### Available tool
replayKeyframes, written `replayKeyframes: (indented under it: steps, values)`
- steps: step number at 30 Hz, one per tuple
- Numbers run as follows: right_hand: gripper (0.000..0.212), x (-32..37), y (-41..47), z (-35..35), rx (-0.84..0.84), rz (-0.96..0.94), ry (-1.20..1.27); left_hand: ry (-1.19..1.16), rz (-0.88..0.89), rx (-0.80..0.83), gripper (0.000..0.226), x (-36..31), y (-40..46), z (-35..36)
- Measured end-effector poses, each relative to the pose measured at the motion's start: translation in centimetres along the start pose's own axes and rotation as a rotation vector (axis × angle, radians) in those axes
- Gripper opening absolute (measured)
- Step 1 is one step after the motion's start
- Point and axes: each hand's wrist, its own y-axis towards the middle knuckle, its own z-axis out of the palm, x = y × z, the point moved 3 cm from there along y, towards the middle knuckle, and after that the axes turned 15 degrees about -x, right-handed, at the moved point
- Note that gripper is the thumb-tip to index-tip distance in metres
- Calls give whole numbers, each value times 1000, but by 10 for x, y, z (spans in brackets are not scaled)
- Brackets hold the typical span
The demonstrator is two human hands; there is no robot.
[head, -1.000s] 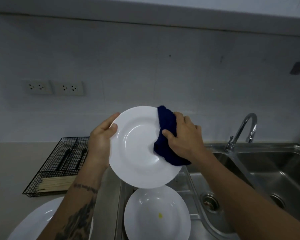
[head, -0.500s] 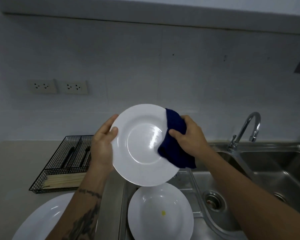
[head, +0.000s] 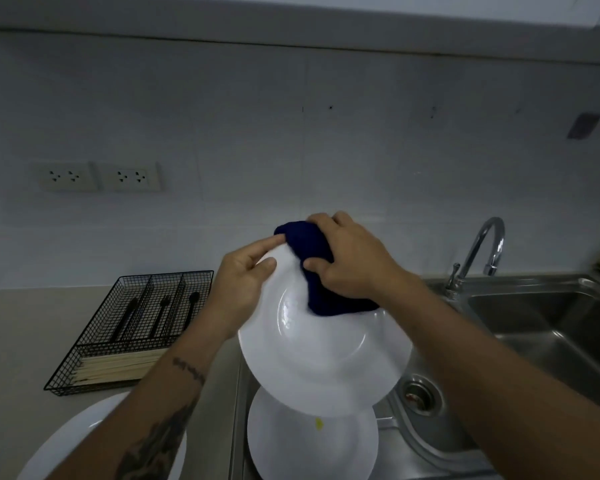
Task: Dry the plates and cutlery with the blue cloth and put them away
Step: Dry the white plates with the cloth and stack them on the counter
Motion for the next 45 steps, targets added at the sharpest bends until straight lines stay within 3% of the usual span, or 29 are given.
replayKeyframes:
  steps: [3,5,7,9,12,15,18,25,29,33,38,41,45]
  values:
    - [63,-7,-15,8,-145,-45,-158,-109,-99,-135,40,13,-12,-2]
    - [59,-29,-27,10,-157,52,-196,-155,-138,-290,37,23,-16,-17]
    - [53,-45,-43,16,-85,213,-56,-190,-147,-395,37,29,-19,-28]
    - [48,-54,-55,23,-23,374,182,-143,-149,-380,38,33,-25,-28]
    - [45,-63,-52,16,-38,482,372,-108,-152,-174,42,29,-22,-24]
    - [37,-57,-36,-3,72,400,413,-50,-152,54,41,12,-9,-17]
    - [34,-36,-22,-16,153,289,375,93,-80,110,41,5,-5,-3]
    - [61,-31,-46,3,-116,69,-53,-10,-99,-131,38,17,-14,-8]
    - [59,-50,-78,18,-199,106,-257,-20,-139,-240,36,25,-22,-21]
    - [58,-33,-79,26,-342,47,-378,-4,-137,-220,36,24,-28,-4]
    - [67,2,-83,38,-248,-237,-224,15,-102,-235,36,23,-25,14]
    - [62,11,-104,45,-16,-378,-34,-13,-101,-312,34,14,-16,4]
    - [53,-23,-103,39,30,-308,-188,-2,-123,-385,33,13,-12,-16]
